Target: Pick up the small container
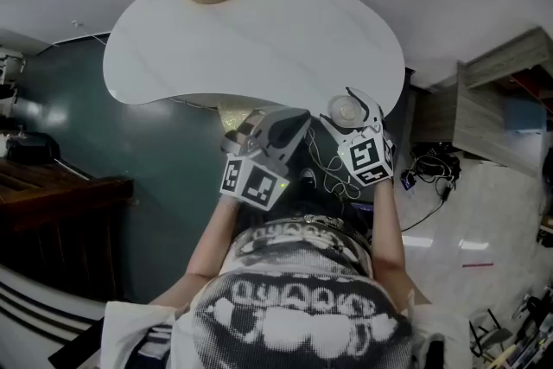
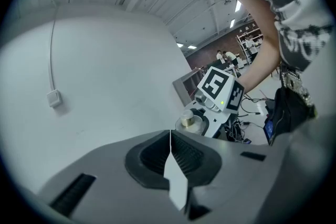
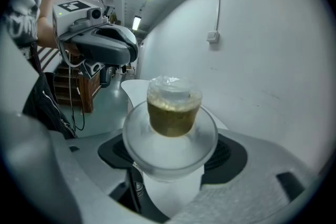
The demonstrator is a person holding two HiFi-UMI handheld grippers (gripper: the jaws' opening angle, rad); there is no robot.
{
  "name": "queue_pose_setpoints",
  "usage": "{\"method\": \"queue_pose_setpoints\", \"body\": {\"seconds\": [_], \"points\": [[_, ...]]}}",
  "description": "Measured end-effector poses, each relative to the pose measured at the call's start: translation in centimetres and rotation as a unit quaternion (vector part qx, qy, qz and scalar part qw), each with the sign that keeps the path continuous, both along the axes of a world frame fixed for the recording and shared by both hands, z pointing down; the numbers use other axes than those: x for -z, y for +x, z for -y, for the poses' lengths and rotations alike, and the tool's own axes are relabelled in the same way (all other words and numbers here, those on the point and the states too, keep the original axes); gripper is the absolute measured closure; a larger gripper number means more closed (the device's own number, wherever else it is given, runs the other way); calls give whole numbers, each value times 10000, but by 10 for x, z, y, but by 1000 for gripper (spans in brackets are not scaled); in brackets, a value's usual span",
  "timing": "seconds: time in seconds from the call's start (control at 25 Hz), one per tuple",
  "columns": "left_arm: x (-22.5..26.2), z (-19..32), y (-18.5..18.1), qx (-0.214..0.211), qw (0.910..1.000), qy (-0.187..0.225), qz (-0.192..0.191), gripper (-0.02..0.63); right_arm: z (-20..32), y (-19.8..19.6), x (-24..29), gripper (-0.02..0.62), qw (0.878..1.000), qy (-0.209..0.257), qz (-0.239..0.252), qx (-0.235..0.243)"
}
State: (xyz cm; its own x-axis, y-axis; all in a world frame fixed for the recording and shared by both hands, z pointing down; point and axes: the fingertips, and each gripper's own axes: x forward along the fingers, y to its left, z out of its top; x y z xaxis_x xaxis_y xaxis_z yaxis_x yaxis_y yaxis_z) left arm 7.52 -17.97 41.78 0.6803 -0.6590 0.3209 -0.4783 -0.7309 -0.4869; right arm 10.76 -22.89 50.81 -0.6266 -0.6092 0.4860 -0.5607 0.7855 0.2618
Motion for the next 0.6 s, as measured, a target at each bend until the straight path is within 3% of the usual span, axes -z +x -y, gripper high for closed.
{"method": "queue_pose_setpoints", "body": {"seconds": [0.6], "points": [[1, -47, 10, 191, 9998, 1, 86, 601, -46, 4, 23, 250, 9994, 61, 177, 288]]}}
